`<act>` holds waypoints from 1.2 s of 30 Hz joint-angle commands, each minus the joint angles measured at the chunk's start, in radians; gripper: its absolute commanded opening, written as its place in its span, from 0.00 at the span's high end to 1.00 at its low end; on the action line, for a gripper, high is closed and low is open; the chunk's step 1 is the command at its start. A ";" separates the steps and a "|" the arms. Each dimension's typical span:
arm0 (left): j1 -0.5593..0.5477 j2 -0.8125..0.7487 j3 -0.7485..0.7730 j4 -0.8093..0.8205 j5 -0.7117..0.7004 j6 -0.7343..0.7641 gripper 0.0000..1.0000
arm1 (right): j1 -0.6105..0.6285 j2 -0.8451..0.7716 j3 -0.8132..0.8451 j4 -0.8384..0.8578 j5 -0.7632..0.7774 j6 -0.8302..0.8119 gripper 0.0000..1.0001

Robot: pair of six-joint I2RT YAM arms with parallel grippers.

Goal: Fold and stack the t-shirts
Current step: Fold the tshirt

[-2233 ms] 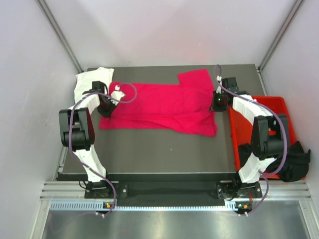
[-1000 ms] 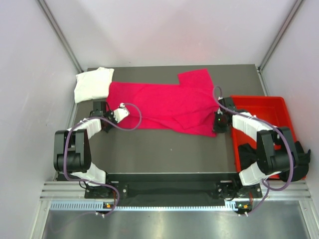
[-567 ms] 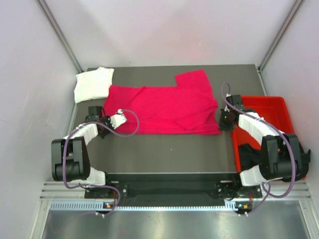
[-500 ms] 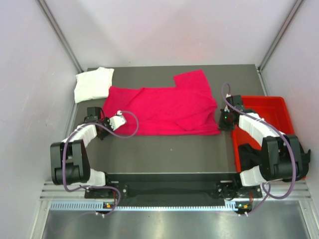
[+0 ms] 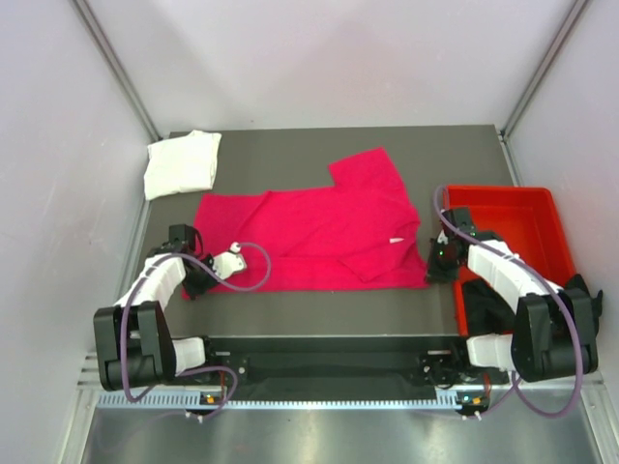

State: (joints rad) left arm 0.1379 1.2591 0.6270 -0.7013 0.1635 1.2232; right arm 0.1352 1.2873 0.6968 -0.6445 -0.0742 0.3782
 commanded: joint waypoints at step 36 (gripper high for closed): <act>-0.972 0.362 0.405 0.452 0.035 -0.576 0.31 | 0.044 0.196 0.155 0.347 -0.118 0.105 0.92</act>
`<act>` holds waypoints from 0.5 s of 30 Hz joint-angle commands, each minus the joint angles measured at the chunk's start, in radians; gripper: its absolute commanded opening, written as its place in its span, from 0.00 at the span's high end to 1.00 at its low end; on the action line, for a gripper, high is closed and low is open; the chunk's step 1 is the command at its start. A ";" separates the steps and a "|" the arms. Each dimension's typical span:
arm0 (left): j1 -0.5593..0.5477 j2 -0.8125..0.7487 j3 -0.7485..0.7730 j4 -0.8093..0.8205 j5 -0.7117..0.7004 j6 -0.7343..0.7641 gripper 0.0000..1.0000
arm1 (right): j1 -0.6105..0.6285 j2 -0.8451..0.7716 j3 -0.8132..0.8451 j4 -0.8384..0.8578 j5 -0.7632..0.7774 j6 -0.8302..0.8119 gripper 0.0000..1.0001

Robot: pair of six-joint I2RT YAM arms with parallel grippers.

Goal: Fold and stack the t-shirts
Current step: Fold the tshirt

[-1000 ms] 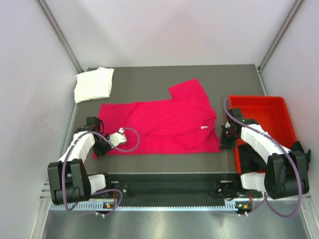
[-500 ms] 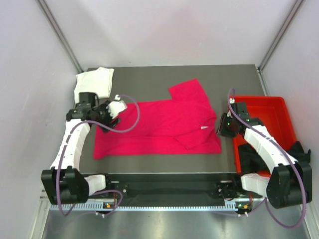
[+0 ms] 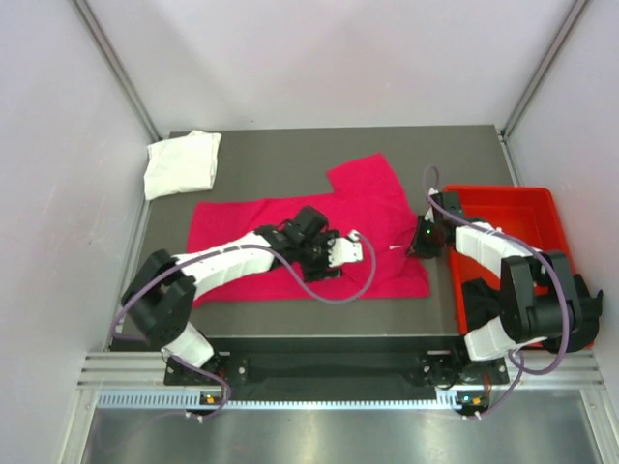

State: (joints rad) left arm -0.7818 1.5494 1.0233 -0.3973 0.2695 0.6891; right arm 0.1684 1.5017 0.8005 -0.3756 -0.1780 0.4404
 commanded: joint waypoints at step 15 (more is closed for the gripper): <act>-0.108 0.291 0.040 0.330 -0.236 -0.076 0.31 | 0.103 0.094 0.195 -0.016 0.009 0.080 0.79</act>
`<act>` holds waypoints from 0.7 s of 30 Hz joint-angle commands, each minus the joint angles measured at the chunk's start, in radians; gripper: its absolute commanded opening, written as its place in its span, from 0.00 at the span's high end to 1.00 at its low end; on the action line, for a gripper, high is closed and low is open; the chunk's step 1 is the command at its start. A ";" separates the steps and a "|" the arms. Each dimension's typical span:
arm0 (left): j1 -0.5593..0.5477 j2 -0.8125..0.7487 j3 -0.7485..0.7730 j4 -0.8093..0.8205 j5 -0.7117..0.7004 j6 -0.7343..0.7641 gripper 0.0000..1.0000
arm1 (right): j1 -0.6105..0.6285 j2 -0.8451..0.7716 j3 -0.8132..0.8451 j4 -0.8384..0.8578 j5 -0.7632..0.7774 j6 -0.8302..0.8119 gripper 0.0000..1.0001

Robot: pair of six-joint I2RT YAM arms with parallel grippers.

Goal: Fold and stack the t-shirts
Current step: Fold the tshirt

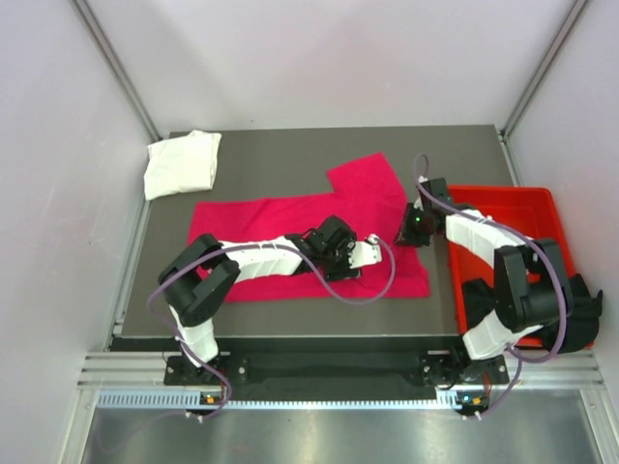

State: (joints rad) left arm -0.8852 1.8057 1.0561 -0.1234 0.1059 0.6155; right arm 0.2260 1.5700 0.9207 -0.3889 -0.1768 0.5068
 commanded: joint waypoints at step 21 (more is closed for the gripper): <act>-0.001 -0.017 -0.036 0.021 -0.051 -0.010 0.31 | 0.033 -0.201 0.044 -0.099 0.103 -0.022 0.64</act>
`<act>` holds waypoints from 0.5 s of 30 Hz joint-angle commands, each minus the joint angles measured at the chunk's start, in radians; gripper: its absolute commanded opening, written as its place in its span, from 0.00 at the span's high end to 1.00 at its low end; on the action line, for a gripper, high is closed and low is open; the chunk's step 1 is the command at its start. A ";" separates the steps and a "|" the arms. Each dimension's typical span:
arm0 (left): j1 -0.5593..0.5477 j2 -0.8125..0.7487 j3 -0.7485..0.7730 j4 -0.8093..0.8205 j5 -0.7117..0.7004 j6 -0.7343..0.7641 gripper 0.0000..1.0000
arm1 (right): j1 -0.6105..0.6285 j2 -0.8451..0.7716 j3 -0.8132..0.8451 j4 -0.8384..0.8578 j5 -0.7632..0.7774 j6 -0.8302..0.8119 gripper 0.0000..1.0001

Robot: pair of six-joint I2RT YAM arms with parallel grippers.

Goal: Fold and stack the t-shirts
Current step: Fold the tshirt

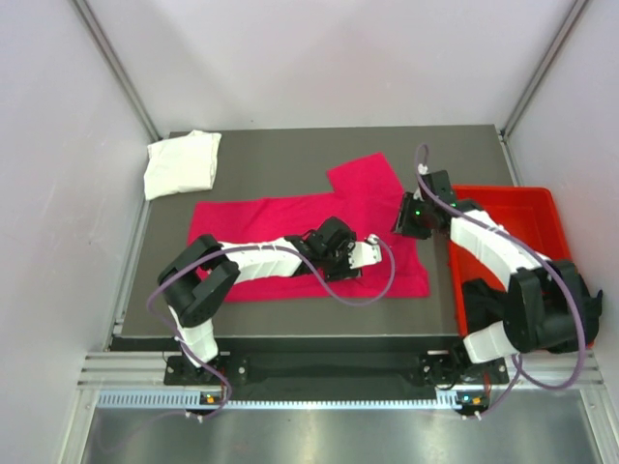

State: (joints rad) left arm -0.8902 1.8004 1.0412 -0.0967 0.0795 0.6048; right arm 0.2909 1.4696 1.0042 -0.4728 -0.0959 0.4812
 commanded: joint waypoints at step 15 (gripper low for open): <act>0.002 -0.033 0.017 -0.034 -0.011 -0.017 0.31 | -0.125 -0.017 -0.185 0.075 0.027 -0.046 0.86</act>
State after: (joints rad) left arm -0.8898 1.7996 1.0420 -0.0990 0.0799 0.5987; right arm 0.1642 1.4574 0.8242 -0.4667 -0.0277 0.4553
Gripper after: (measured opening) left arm 0.690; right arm 0.137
